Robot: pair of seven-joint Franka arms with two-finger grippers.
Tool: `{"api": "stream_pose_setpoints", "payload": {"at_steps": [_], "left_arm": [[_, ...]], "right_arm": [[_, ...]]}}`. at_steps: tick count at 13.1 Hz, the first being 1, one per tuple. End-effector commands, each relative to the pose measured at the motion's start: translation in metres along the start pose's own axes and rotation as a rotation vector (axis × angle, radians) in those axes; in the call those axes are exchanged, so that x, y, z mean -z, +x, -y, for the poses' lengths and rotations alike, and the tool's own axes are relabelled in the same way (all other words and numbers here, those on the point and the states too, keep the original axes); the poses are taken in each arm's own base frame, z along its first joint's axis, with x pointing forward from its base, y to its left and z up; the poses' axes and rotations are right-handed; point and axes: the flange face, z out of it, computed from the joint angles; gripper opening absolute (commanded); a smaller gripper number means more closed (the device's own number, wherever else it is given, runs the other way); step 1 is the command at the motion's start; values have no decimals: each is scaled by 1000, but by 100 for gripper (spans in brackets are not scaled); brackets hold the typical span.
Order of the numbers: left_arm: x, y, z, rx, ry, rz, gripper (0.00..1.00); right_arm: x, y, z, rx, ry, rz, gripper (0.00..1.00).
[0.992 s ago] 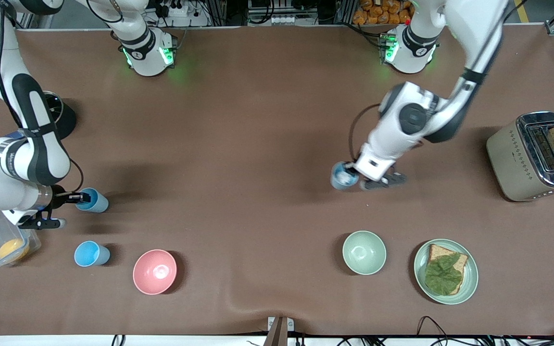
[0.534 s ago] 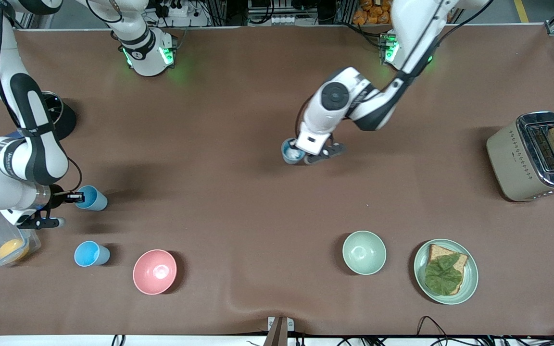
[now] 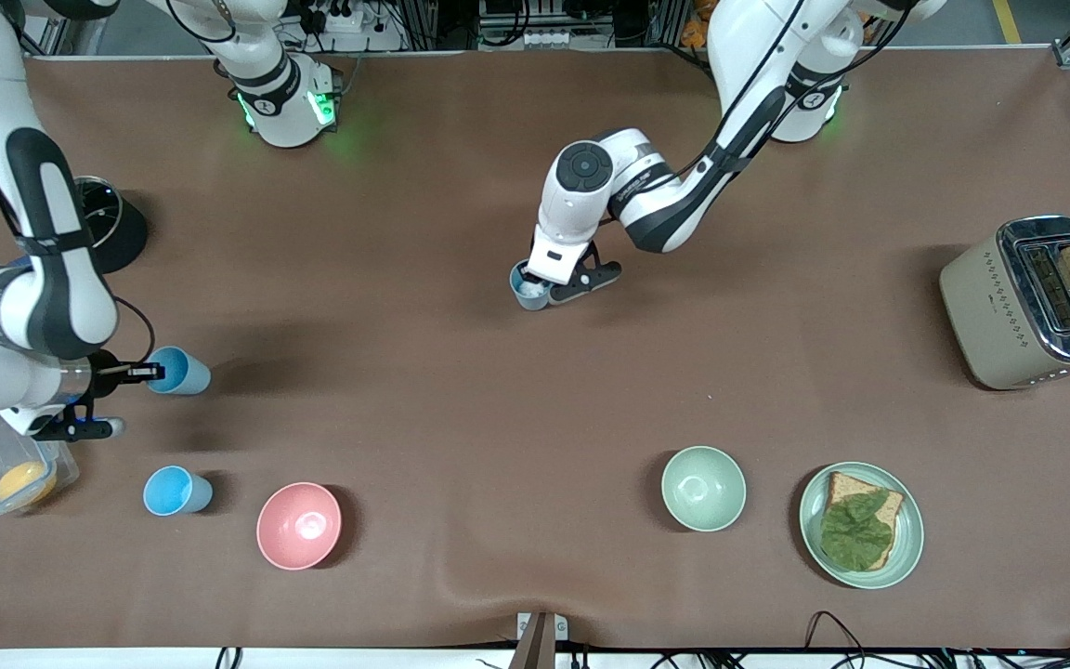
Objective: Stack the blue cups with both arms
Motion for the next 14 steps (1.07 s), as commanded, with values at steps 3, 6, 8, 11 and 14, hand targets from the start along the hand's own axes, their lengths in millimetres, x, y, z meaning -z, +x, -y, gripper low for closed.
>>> {"api": "stream_pose_setpoints", "payload": {"at_steps": [3, 6, 8, 11, 14], "left_arm": [[72, 31, -16, 27, -52, -94, 100], [155, 47, -22, 12, -56, -172, 100], [199, 71, -9, -25, -37, -224, 100], [257, 112, 25, -113, 13, -284, 100], [307, 140, 62, -127, 76, -323, 100]], "right_arm": [[63, -15, 61, -98, 88, 81, 0], [81, -23, 129, -208, 155, 111, 0], [86, -27, 168, -267, 180, 118, 0], [90, -32, 218, -324, 236, 143, 0], [91, -44, 283, -384, 213, 143, 0]]}}
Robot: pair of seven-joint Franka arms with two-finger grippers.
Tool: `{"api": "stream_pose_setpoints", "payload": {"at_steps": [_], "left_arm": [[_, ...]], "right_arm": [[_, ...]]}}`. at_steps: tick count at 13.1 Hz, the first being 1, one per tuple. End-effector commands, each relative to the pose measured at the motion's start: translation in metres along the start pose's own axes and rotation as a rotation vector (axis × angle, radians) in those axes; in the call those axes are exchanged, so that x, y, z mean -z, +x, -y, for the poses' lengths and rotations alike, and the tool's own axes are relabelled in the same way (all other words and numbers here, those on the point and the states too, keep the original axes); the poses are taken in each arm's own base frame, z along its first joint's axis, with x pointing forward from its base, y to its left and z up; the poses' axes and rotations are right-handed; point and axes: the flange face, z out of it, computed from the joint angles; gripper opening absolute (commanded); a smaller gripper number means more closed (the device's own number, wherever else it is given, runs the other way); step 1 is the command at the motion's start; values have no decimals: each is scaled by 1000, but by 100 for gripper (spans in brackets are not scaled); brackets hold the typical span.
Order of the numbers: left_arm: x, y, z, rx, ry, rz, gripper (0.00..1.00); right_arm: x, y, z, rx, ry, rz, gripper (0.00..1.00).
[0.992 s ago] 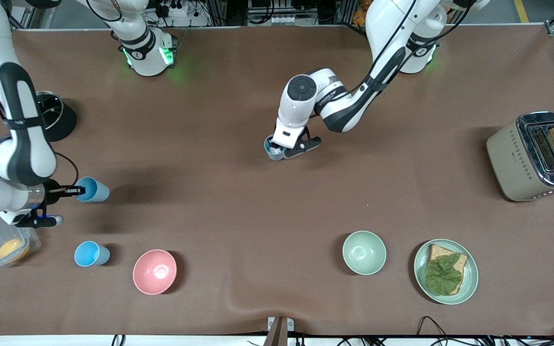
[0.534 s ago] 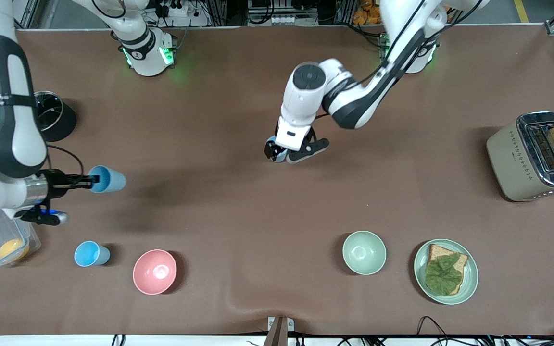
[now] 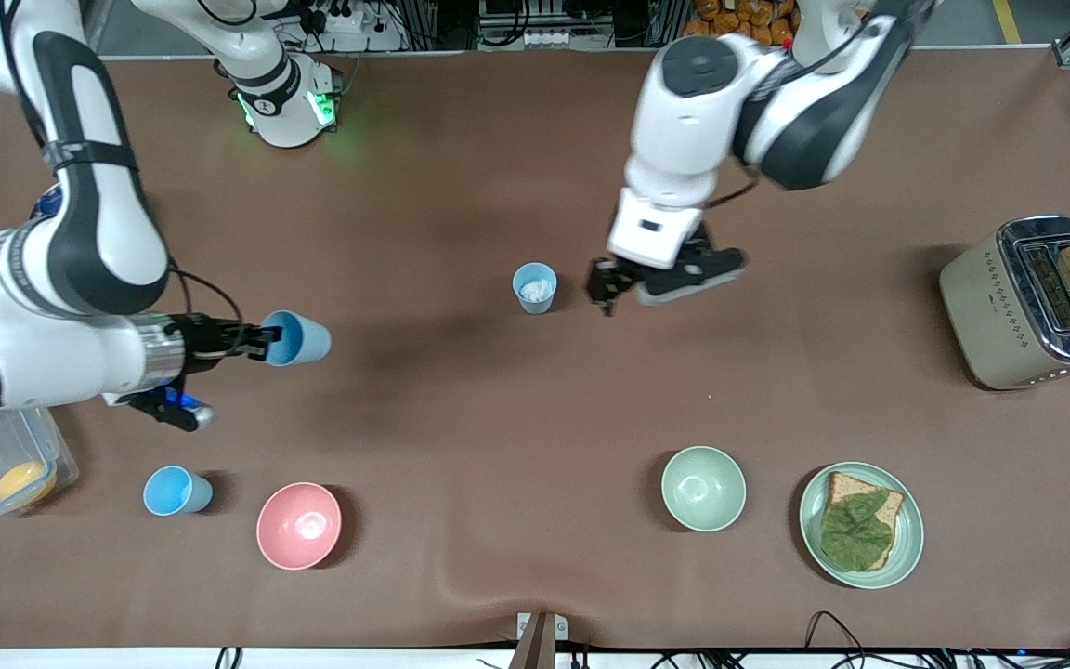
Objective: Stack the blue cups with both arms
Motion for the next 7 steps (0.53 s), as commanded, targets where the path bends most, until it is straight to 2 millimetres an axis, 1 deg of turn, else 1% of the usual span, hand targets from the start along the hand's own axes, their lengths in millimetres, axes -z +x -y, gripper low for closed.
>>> {"api": "stream_pose_setpoints", "payload": {"at_steps": [1, 2, 3, 4, 5, 6, 7], "left_arm": [[41, 17, 37, -17, 77, -45, 100], [56, 36, 59, -12, 101, -48, 100], [70, 58, 82, -43, 122, -40, 100], [84, 70, 95, -93, 128, -28, 100], [90, 80, 108, -122, 144, -4, 100], [97, 99, 129, -104, 158, 19, 100], [109, 112, 143, -119, 168, 45, 100]], "right_arm": [[-3, -33, 47, -71, 20, -25, 0], [-11, -41, 66, -97, 31, -31, 0], [-21, -52, 87, -114, 37, -39, 0], [-31, -64, 109, -140, 40, -58, 0], [-48, -81, 135, -167, 35, -76, 0], [-64, -92, 152, -193, 31, -90, 0], [-75, -95, 158, -206, 31, -95, 0]]}}
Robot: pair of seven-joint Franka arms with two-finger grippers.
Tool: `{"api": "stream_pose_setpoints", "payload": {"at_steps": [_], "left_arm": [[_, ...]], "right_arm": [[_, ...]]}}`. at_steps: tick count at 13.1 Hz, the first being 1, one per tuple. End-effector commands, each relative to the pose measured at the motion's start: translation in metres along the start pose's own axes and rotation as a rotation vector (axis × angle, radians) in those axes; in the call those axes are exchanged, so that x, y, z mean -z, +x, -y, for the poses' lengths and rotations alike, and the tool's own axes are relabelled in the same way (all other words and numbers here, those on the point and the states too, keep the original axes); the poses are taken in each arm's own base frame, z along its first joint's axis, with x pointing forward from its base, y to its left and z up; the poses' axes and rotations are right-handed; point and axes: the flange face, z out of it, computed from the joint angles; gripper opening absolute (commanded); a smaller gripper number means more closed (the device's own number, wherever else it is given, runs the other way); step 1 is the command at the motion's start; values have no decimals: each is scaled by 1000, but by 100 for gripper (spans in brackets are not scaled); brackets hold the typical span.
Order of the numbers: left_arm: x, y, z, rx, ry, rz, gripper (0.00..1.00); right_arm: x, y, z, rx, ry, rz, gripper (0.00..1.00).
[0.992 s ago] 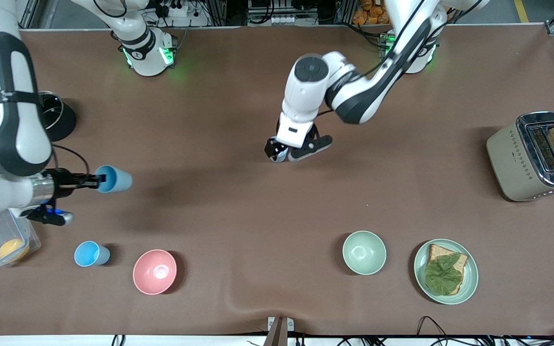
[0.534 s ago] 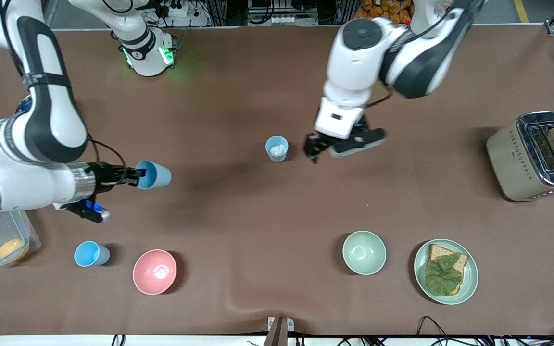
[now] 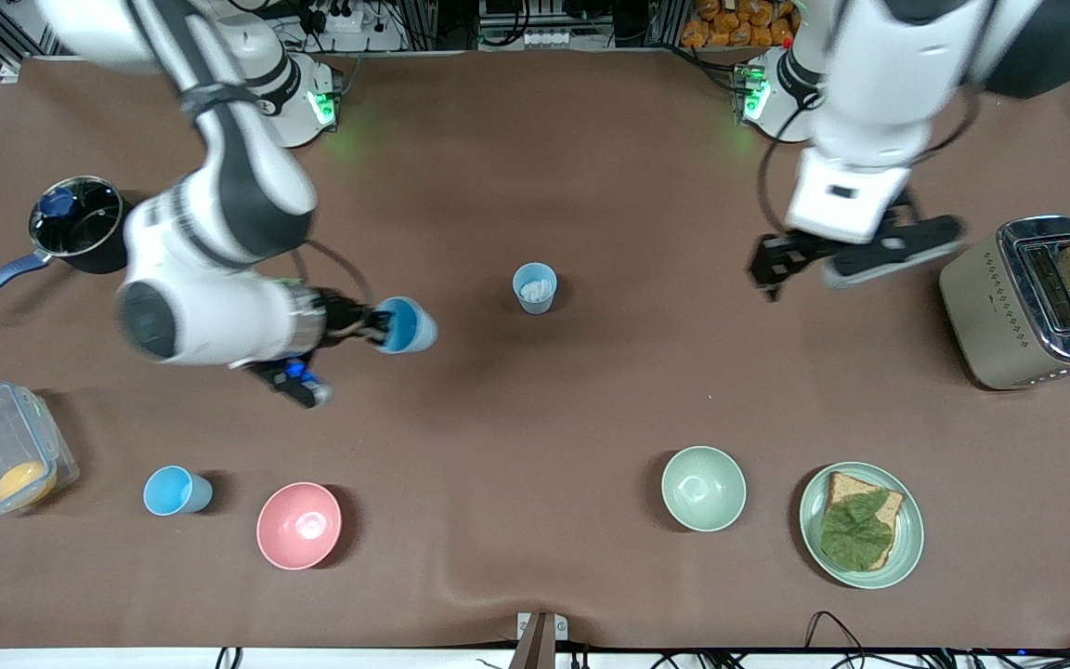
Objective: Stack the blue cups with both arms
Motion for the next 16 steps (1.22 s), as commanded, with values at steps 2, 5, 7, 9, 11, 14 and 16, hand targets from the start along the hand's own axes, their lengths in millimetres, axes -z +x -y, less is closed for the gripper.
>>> {"api": "stream_pose_setpoints", "payload": {"at_steps": [2, 5, 7, 9, 11, 14, 16], "left_arm": [[24, 37, 57, -90, 19, 70, 100], [23, 50, 80, -112, 20, 71, 100], [25, 56, 94, -87, 6, 83, 100], [24, 60, 109, -89, -41, 119, 100], [23, 60, 116, -83, -49, 145, 100], [25, 58, 118, -84, -52, 155, 100], [26, 55, 117, -79, -77, 164, 100]], "right_arm": [[-45, -43, 28, -46, -18, -7, 0], [-97, -74, 44, -69, -28, -32, 0], [-125, -92, 50, -101, -30, -49, 0], [-144, -98, 53, -100, -39, -52, 0], [-158, -103, 57, -101, -40, -58, 0], [-169, -114, 60, -108, -56, -56, 0], [-179, -121, 61, -123, -69, -55, 0]]}}
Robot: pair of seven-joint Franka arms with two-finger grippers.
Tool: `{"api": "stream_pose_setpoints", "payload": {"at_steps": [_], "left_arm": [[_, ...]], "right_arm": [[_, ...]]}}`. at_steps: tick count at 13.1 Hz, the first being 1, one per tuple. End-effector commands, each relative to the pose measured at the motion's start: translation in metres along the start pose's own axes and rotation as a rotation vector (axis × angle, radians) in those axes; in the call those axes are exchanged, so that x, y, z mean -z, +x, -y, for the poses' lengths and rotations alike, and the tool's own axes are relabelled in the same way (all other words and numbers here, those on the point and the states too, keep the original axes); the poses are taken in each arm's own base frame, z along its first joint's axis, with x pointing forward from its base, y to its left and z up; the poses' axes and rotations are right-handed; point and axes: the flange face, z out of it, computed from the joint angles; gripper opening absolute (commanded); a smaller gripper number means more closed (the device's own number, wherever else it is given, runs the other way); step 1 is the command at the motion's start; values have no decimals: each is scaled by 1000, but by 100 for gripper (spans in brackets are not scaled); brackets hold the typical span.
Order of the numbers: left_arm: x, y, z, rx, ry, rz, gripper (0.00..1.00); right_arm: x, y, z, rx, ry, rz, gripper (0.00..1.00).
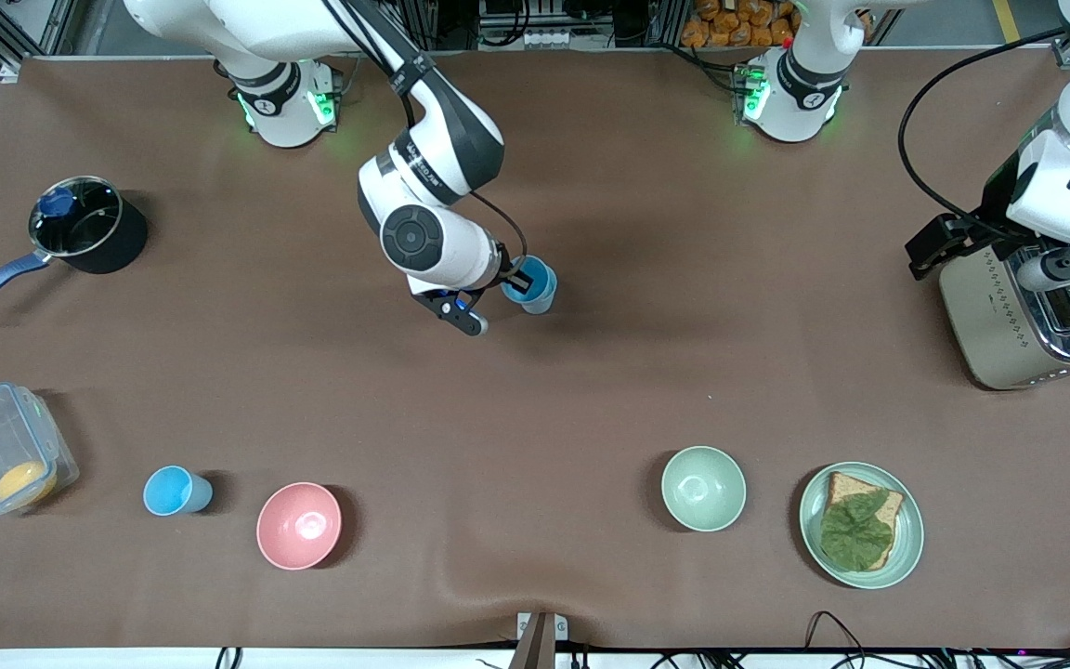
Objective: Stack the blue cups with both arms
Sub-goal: 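Lower the held blue cup into the tissue cup with the right gripper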
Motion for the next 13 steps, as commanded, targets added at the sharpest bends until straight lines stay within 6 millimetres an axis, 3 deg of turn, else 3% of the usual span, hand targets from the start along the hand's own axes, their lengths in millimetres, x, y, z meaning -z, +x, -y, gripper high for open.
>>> {"api": "stream_pose_setpoints", "payload": {"at_steps": [1, 7, 8, 11, 13], "left_arm": [[8, -5, 4, -7, -35, 18, 100], [8, -7, 5, -36, -37, 19, 100], [9, -6, 3, -35, -62, 14, 100], [10, 0, 8, -28, -74, -6, 100], [10, 0, 10, -46, -73, -5, 100]], "right_arm": [[-9, -10, -1, -32, -5, 4, 0], [-16, -6, 0, -37, -5, 0, 0], [-15, -7, 0, -34, -10, -5, 99], [-1, 0, 0, -101, 10, -18, 100], [31, 23, -6, -82, 24, -46, 100]]}}
